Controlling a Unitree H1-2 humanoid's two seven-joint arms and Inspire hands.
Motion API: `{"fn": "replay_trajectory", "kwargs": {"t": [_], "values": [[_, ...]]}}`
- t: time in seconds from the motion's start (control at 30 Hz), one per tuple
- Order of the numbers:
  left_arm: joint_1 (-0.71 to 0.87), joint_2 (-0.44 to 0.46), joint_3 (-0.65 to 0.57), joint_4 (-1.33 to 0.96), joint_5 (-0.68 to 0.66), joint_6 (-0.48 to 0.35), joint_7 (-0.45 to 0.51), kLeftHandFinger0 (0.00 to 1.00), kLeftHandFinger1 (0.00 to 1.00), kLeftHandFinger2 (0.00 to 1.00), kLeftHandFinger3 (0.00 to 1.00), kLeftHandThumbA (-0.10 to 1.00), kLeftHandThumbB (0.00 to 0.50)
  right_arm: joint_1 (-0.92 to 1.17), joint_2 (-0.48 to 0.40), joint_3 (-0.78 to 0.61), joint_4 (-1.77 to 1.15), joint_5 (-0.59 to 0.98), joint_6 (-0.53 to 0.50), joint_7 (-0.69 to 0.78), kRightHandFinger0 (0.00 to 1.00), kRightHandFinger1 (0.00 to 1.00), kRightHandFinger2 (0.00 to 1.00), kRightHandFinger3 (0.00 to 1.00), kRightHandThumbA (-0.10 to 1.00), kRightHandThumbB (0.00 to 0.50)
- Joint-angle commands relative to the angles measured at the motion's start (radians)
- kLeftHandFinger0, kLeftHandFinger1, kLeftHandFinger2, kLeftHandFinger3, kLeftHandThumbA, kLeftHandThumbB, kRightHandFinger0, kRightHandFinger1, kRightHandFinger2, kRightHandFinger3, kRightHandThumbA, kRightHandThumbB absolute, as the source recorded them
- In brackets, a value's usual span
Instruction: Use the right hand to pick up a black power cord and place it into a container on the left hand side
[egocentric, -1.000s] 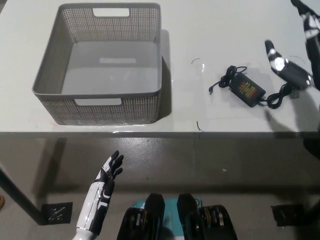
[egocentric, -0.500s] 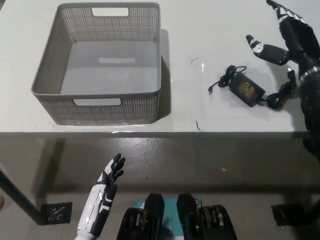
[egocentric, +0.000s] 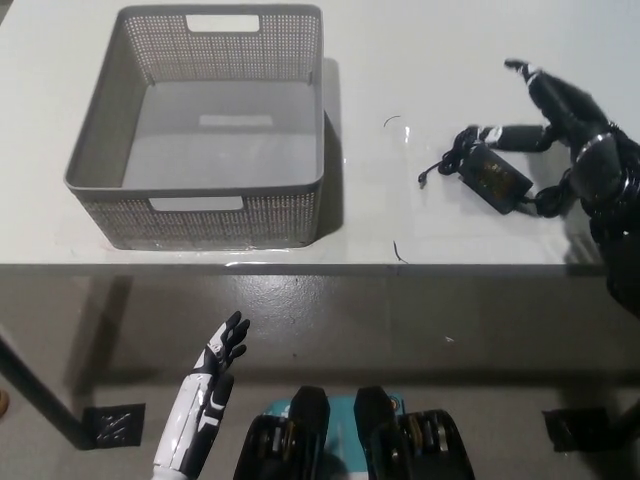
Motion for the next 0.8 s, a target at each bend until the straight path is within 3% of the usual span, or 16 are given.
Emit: {"fn": "replay_trajectory", "kwargs": {"t": [0.0,0.2,0.33,0.77], "values": [[-0.011,0.003,0.002,-0.028,0.006,-0.045,0.009,1.00,1.00,1.00,1.00,1.00,0.088,-0.082,-0.010,0.016,0.021,0.034,0.000,0.058,1.00,1.00,1.00,1.00,0.86,0.500],[-0.015,0.006,0.003,-0.019,0.000,-0.056,0.006,1.00,1.00,1.00,1.00,1.00,0.100,-0.074,-0.016,0.041,0.003,0.031,0.024,0.102,1.00,1.00,1.00,1.00,0.80,0.500],[-0.016,0.008,0.003,-0.019,0.004,-0.061,0.006,1.00,1.00,1.00,1.00,1.00,0.078,-0.063,-0.023,0.055,-0.019,0.026,0.033,0.120,1.00,1.00,1.00,1.00,0.80,0.500],[-0.030,0.008,0.008,-0.019,0.005,-0.056,0.008,1.00,1.00,1.00,1.00,1.00,0.088,-0.066,-0.021,0.054,-0.025,0.032,0.028,0.136,1.00,1.00,1.00,1.00,0.83,0.500]]}}
